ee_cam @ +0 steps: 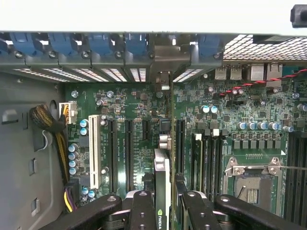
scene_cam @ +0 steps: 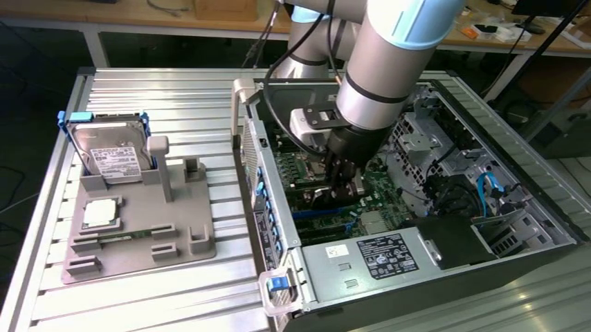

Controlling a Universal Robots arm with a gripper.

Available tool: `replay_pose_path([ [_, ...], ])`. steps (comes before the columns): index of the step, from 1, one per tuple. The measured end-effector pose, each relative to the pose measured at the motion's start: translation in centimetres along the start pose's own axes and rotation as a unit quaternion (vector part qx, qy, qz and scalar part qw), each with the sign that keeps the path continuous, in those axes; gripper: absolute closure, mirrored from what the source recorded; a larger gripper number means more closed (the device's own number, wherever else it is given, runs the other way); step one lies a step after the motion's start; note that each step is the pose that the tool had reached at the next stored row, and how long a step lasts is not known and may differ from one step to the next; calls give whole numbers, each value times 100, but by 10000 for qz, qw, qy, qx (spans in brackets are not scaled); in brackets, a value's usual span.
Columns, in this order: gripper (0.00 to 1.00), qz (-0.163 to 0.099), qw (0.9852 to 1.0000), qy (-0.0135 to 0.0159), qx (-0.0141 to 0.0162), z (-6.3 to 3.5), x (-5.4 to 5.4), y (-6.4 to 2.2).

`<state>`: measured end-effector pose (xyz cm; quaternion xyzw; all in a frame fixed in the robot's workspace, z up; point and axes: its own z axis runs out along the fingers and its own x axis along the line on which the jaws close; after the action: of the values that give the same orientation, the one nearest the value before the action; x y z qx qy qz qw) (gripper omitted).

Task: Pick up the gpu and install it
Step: 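Insert the gpu into the slot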

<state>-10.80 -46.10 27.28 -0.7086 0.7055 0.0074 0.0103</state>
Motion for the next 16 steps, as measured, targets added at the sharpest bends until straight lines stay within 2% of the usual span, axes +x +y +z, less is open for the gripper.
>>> replay_pose_path([
  [16,73,0,10000,2,-1,79,3,5],
])
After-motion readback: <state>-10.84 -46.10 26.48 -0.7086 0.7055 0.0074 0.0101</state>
